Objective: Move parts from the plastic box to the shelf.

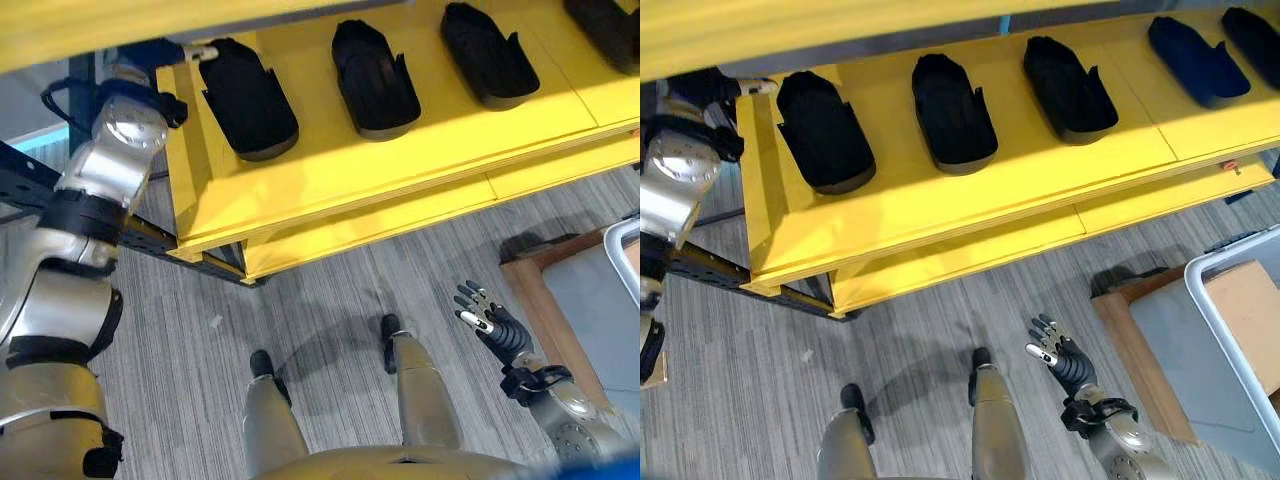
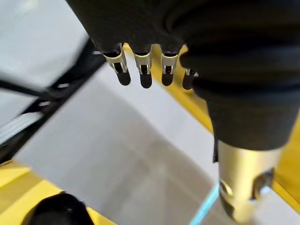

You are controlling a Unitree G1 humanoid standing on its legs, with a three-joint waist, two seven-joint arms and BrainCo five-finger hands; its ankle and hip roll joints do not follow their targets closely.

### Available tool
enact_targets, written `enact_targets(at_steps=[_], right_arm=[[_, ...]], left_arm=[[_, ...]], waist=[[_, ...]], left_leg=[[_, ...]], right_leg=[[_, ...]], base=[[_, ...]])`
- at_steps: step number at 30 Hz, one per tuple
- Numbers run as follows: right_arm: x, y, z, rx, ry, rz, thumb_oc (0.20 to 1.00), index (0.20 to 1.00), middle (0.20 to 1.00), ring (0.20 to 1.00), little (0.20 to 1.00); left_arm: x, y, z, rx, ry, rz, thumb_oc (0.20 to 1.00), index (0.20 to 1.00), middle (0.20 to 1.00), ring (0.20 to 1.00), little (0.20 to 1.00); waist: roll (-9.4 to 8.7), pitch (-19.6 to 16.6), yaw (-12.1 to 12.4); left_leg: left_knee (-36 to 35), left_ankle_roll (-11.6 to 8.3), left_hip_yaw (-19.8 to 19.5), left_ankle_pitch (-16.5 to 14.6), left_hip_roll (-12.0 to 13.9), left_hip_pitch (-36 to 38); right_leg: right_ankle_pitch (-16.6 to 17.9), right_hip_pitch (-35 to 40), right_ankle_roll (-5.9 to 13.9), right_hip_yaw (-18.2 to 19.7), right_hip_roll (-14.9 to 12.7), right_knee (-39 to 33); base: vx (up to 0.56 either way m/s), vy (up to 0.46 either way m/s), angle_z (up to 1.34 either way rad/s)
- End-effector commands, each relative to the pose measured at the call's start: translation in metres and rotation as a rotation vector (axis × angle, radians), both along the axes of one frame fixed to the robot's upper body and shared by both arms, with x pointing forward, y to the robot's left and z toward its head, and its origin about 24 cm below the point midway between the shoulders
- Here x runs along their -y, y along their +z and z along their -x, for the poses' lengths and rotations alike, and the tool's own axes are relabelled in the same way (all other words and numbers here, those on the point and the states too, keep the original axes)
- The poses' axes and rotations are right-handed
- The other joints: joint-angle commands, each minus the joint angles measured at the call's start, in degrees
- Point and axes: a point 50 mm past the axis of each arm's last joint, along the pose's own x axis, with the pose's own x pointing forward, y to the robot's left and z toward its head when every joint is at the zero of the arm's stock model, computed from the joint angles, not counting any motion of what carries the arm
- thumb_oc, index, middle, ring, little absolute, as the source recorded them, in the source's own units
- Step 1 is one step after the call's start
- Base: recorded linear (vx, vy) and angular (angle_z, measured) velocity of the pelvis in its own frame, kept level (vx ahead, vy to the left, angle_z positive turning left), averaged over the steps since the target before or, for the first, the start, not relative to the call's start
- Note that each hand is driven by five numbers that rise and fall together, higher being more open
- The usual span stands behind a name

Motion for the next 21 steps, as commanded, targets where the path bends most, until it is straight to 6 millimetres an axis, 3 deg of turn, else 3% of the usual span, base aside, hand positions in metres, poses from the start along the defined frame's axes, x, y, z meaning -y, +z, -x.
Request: enact_targets(at_steps=[1,4,12,21], right_arm=[[0.004,0.016,-0.001,0.087,0.017,0.013,1.0,1.0,1.0,1.0,1.0],[0.007,0.015,0.002,0.074,0.021,0.033,1.0,1.0,1.0,1.0,1.0],[0.006,0.014,0.007,0.069,0.024,0.041,1.0,1.0,1.0,1.0,1.0],[0.007,0.015,0.006,0.072,0.005,0.039,1.0,1.0,1.0,1.0,1.0]], left_arm=[[-0.009,0.021,0.009,0.103,0.059,-0.088,1.0,1.0,1.0,1.0,1.0],[-0.003,0.003,0.008,0.051,0.006,-0.06,1.0,1.0,1.0,1.0,1.0],[0.038,-0.046,0.0,-0.05,-0.148,-0.011,1.0,1.0,1.0,1.0,1.0],[0.059,-0.061,-0.008,-0.097,-0.187,0.006,1.0,1.0,1.0,1.0,1.0]], waist=[[-0.73,0.87,-0.83],[-0.73,1.13,-0.94],[-1.3,1.56,-1.82],[-1.76,2.0,-2.66]], left_leg=[[1.63,1.88,-0.18,1.82,-1.02,-2.38],[0.64,1.76,0.19,2.13,-0.93,-0.91],[-1.4,1.88,1.49,2.78,-0.89,1.82],[-0.96,2.25,1.86,2.56,-0.93,1.51]], right_leg=[[0.77,2.87,1.82,-1.48,0.18,-1.88],[1.0,4.08,1.87,-1.22,0.33,-2.82],[1.54,5.75,2.03,-0.35,0.43,-4.74],[1.61,5.25,2.08,-0.09,0.2,-4.61]], base=[[0.01,0.001,-0.06],[0.02,0.001,-0.06],[0.03,0.0,-0.05],[0.01,0.0,-0.05]])
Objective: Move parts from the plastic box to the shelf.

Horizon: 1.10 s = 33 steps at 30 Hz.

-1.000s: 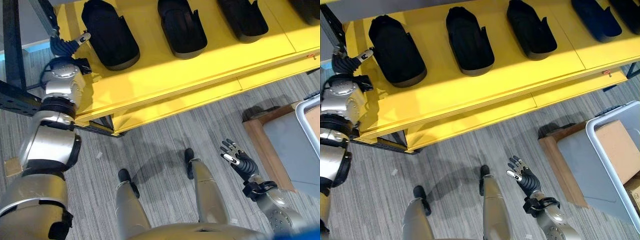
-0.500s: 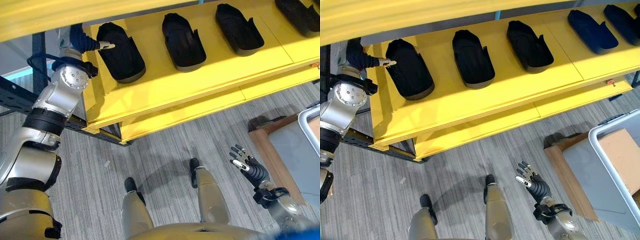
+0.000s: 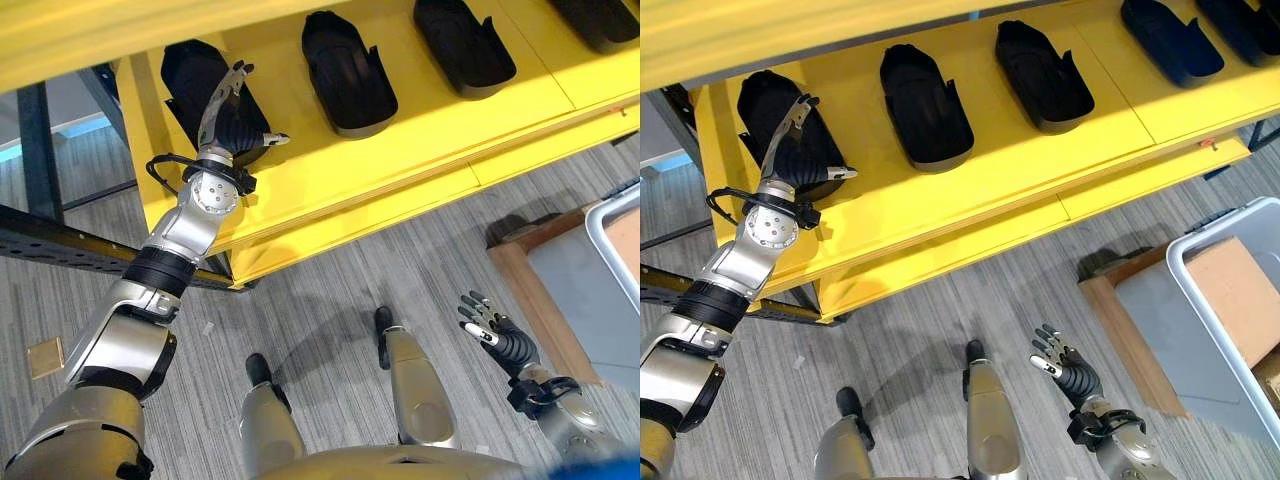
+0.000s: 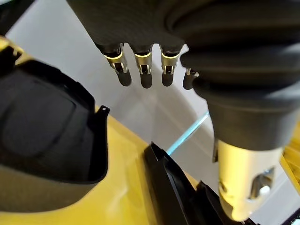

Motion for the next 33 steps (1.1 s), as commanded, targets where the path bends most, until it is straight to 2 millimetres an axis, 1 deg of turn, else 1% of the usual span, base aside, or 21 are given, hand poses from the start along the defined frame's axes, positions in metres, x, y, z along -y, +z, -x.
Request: enact_targets(at_steps=[1,6,11,15,17,24,30,33], right_arm=[[0.002,0.018,-0.004,0.093,0.001,0.014,1.0,1.0,1.0,1.0,1.0],[0.002,0.018,-0.004,0.092,-0.008,0.011,1.0,1.0,1.0,1.0,1.0],[0.002,0.017,-0.003,0.088,-0.009,0.01,1.0,1.0,1.0,1.0,1.0],[0.002,0.015,-0.003,0.083,-0.011,0.01,1.0,1.0,1.0,1.0,1.0],[0.001,0.015,-0.003,0.084,-0.008,0.014,1.0,1.0,1.0,1.0,1.0],[0.001,0.014,-0.001,0.08,-0.017,0.007,1.0,1.0,1.0,1.0,1.0],[0.002,0.014,-0.001,0.082,-0.015,0.014,1.0,1.0,1.0,1.0,1.0],[0.002,0.015,-0.002,0.089,-0.009,0.02,1.0,1.0,1.0,1.0,1.0]], left_arm=[[0.004,0.021,-0.002,0.077,-0.01,-0.048,1.0,1.0,1.0,1.0,1.0],[0.009,0.024,-0.008,0.078,0.003,-0.072,1.0,1.0,1.0,1.0,1.0],[0.006,0.026,-0.01,0.072,0.023,-0.073,1.0,1.0,1.0,1.0,1.0],[0.001,0.02,-0.011,0.047,0.046,-0.065,1.0,1.0,1.0,1.0,1.0],[-0.003,0.013,-0.013,0.02,0.067,-0.06,1.0,1.0,1.0,1.0,1.0],[-0.006,-0.002,-0.013,-0.026,0.089,-0.032,1.0,1.0,1.0,1.0,1.0],[-0.001,-0.019,-0.01,-0.061,0.07,-0.002,1.0,1.0,1.0,1.0,1.0],[0.005,-0.026,-0.01,-0.079,0.052,0.003,1.0,1.0,1.0,1.0,1.0]], waist=[[-0.82,-2.75,0.23],[-0.98,-2.76,-0.09],[-1.11,-2.46,-0.11],[-1.21,-2.11,-0.03],[-1.41,-1.82,0.04],[-1.84,-1.04,0.17],[-2.0,-0.51,0.56],[-2.08,-0.35,0.7]], left_leg=[[3.41,2.66,-1.37,1.53,-1.04,-4.4],[3.8,2.8,-1.5,1.37,-1.19,-4.86],[4.22,2.97,-1.58,1.16,-1.27,-5.2],[4.92,3.04,-1.62,0.98,-1.32,-5.61],[5.09,3.12,-1.65,0.85,-1.41,-5.94],[6.34,3.32,-1.83,0.49,-1.6,-7.09],[6.98,3.41,-2.01,0.15,-1.59,-7.46],[7.29,3.41,-2.08,0.05,-1.58,-7.71]], right_leg=[[0.95,2.34,2.48,-1.72,-0.62,-2.48],[0.83,1.94,2.51,-1.67,-0.72,-2.21],[0.64,1.68,2.45,-1.62,-0.74,-1.8],[0.54,1.46,2.4,-1.59,-0.84,-1.39],[0.61,1.1,2.38,-1.66,-0.98,-1.27],[0.57,0.32,2.14,-1.67,-1.14,-0.34],[0.55,0.0,1.98,-1.61,-1.16,0.18],[0.57,-0.25,1.93,-1.47,-1.25,0.51]], base=[[0.0,0.0,0.0],[0.01,0.001,0.0],[0.01,0.001,0.0],[0.0,0.0,0.0],[0.0,0.0,0.0],[0.0,0.0,0.0],[0.0,0.0,0.0],[0.0,0.0,0.0]])
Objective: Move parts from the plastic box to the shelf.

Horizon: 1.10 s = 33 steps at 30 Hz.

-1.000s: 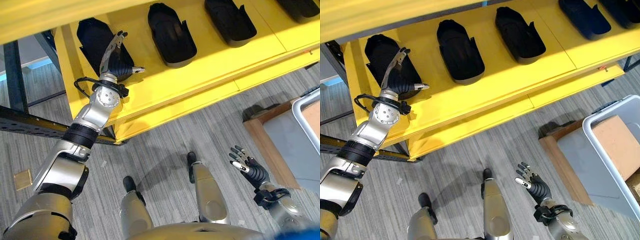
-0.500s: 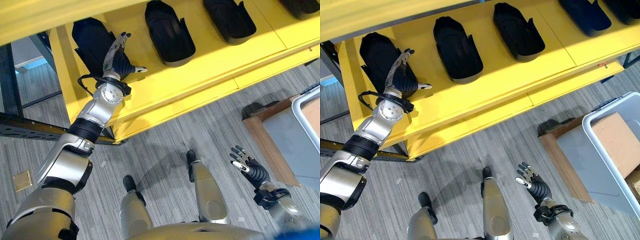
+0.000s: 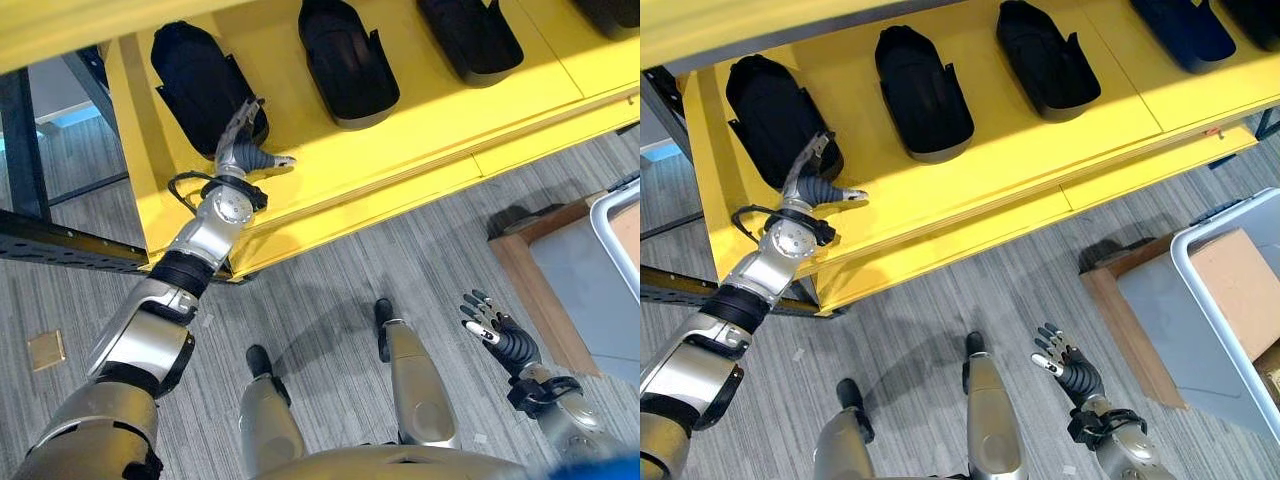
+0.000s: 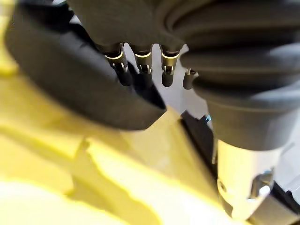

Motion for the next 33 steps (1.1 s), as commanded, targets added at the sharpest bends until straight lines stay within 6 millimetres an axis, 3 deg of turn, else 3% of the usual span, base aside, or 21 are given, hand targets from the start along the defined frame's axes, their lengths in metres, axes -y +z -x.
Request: enact_targets(at_steps=[1,13,33], right_arm=[[0.001,0.015,-0.001,0.084,0.013,0.012,1.0,1.0,1.0,1.0,1.0],[0.001,0.017,-0.002,0.095,0.019,0.024,1.0,1.0,1.0,1.0,1.0],[0.003,0.021,-0.002,0.115,0.024,0.035,1.0,1.0,1.0,1.0,1.0]], left_arm=[[0.002,0.015,0.0,0.076,-0.014,0.007,1.0,1.0,1.0,1.0,1.0],[-0.001,-0.005,0.002,0.016,0.004,0.013,1.0,1.0,1.0,1.0,1.0],[-0.029,-0.021,0.007,-0.047,0.102,0.011,1.0,1.0,1.0,1.0,1.0]], waist=[[-1.07,-1.13,-0.14],[-1.16,-0.7,0.07],[-1.21,-0.37,0.57]], left_leg=[[5.64,3.15,-1.97,0.73,-1.56,-5.6],[6.63,3.28,-2.07,0.33,-1.61,-6.19],[7.46,3.39,-2.29,0.19,-1.78,-7.09]], right_leg=[[0.84,1.81,1.97,-1.98,-1.2,-0.56],[0.79,1.23,1.99,-1.64,-1.24,0.04],[0.63,0.63,1.98,-1.93,-1.5,0.9]], base=[[0.0,0.0,0.0],[0.0,0.0,0.0],[0.0,0.0,0.0]])
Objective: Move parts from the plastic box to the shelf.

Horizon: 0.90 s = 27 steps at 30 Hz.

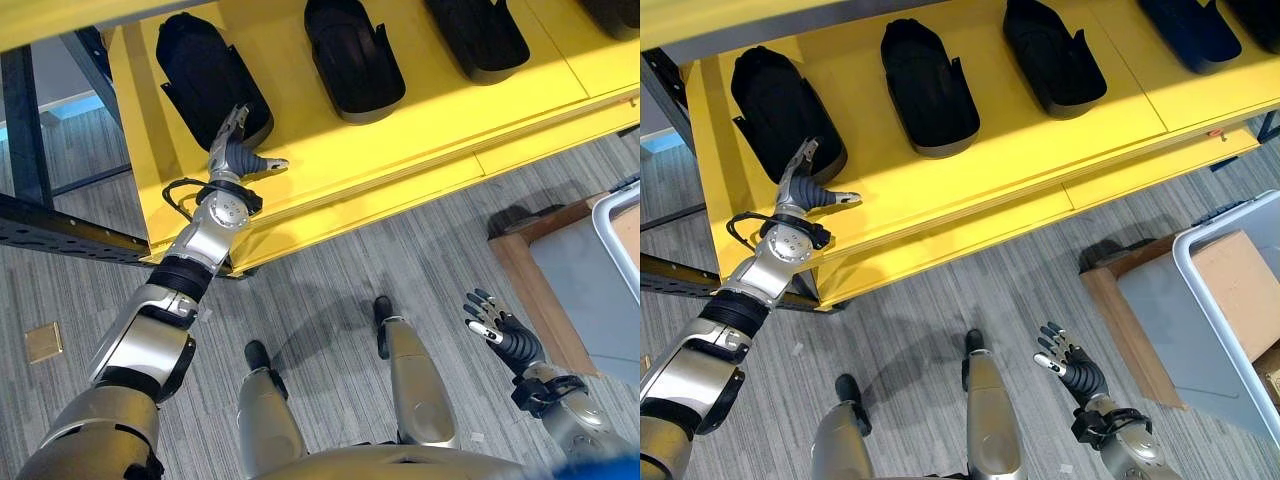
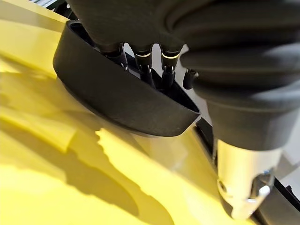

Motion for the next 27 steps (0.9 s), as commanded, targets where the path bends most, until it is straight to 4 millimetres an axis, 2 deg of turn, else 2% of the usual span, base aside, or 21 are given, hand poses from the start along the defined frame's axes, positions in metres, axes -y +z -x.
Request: enact_targets(at_steps=[1,13,27], right_arm=[[-0.002,0.019,-0.002,0.109,0.02,0.009,1.0,1.0,1.0,1.0,1.0],[-0.001,0.02,-0.002,0.112,0.018,0.005,1.0,1.0,1.0,1.0,1.0],[0.001,0.022,-0.002,0.124,0.017,0.011,1.0,1.0,1.0,1.0,1.0]], left_arm=[[-0.02,-0.018,0.006,-0.054,0.059,-0.021,1.0,1.0,1.0,1.0,1.0],[-0.033,-0.023,0.01,-0.072,0.1,-0.031,1.0,1.0,1.0,1.0,1.0],[-0.048,-0.017,0.014,-0.067,0.132,-0.092,1.0,1.0,1.0,1.0,1.0]], waist=[[-1.21,-0.36,-0.15],[-1.21,-0.07,0.06],[-1.03,-0.06,0.42]], left_leg=[[4.5,3.19,-1.71,1.46,-1.82,-5.27],[5.15,3.35,-1.89,1.33,-1.99,-5.86],[5.61,3.53,-1.96,1.02,-2.14,-6.21]], right_leg=[[0.68,1.4,1.83,-2.3,-1.27,-0.01],[0.64,0.93,1.78,-2.15,-1.35,0.38],[0.58,0.66,1.85,-2.08,-1.63,0.86]], base=[[0.0,0.0,0.0],[0.0,0.0,0.0],[0.0,0.003,0.01]])
